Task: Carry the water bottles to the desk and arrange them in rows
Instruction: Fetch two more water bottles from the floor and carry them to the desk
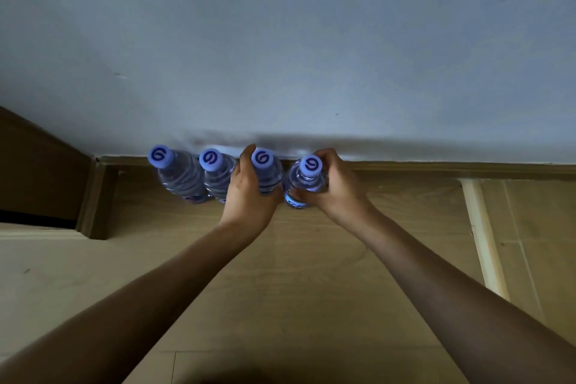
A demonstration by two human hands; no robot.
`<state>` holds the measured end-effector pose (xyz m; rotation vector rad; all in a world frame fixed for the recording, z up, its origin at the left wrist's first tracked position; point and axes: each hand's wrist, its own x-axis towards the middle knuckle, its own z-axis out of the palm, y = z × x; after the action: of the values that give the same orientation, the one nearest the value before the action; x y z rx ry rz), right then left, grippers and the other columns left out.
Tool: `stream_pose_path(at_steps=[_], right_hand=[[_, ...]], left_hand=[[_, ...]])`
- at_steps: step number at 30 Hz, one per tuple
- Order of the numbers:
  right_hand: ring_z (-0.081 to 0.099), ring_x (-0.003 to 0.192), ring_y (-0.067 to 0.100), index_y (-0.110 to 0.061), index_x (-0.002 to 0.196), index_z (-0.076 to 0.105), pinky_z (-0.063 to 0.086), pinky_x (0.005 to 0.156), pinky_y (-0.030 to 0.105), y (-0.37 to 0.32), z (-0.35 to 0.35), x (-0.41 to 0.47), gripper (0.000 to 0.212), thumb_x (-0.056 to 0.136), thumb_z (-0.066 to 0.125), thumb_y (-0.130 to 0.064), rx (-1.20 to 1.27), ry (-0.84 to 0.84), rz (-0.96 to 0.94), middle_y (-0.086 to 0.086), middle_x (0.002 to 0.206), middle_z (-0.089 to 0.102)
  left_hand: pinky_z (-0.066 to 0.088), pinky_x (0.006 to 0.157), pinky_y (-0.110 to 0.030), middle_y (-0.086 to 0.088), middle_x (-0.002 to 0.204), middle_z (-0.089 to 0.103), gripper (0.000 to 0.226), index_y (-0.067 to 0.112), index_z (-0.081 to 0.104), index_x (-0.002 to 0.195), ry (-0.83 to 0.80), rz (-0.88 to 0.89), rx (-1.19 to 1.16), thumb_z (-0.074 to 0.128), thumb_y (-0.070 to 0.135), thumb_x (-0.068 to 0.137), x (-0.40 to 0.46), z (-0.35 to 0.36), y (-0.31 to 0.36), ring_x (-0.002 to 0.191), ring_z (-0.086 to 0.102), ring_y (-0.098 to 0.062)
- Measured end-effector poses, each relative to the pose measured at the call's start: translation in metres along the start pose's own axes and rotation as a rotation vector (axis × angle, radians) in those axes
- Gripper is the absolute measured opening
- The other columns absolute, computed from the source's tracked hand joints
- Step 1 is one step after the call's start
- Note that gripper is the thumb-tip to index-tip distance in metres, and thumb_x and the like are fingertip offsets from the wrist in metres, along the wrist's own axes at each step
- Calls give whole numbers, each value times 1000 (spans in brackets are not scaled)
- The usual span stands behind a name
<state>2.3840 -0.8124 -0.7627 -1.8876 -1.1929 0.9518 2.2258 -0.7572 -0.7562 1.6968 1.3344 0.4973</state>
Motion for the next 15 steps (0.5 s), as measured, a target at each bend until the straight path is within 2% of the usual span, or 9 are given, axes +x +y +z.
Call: stream_pose_path(at_steps=[2, 5, 7, 9, 13, 15], right_hand=[[61, 85, -1, -15, 105, 47, 47, 71, 19, 5, 2, 2, 57, 68, 90, -10, 25, -9, -1, -5, 97, 63], [59, 78, -13, -18, 103, 46, 44, 67, 10, 12, 2, 0, 56, 69, 89, -8, 64, 1, -16, -15, 89, 61], [60, 79, -12, -17, 103, 49, 45, 68, 12, 15, -2, -4, 54, 69, 90, -11, 84, 23, -18, -15, 88, 62], [60, 80, -10, -15, 102, 51, 46, 67, 13, 16, -5, -10, 52, 68, 91, -16, 86, 50, -29, -15, 88, 64], [60, 80, -12, -24, 93, 51, 43, 66, 8, 19, -9, -20, 49, 67, 92, -19, 86, 88, -49, -21, 83, 65], [61, 82, -9, -29, 91, 50, 45, 68, 10, 19, -9, -24, 49, 67, 92, -22, 88, 86, -45, -28, 84, 65]], left_hand=[[34, 81, 0, 9, 118, 45, 68, 14, 42, 135, 47, 29, 14, 78, 7, 78, 0, 3, -2, 109, 45, -8], [36, 95, -17, 2, 125, 45, 66, 10, 50, 134, 72, 68, 70, 81, 8, 75, 0, 5, -9, 114, 42, -10], [41, 95, -28, -7, 122, 50, 59, 7, 56, 123, 65, 137, 85, 84, 7, 71, -1, 5, -13, 112, 44, -17], [39, 89, -27, -9, 116, 50, 58, 6, 56, 115, 36, 204, 105, 87, 6, 66, -2, 6, -17, 109, 43, -19], [43, 86, -26, 4, 112, 49, 64, 10, 50, 120, -71, 244, 63, 84, 1, 66, -3, 10, -23, 104, 48, -14], [48, 86, -33, 5, 110, 52, 59, 9, 50, 119, -105, 285, 54, 82, 1, 70, -2, 10, -25, 103, 52, -17]])
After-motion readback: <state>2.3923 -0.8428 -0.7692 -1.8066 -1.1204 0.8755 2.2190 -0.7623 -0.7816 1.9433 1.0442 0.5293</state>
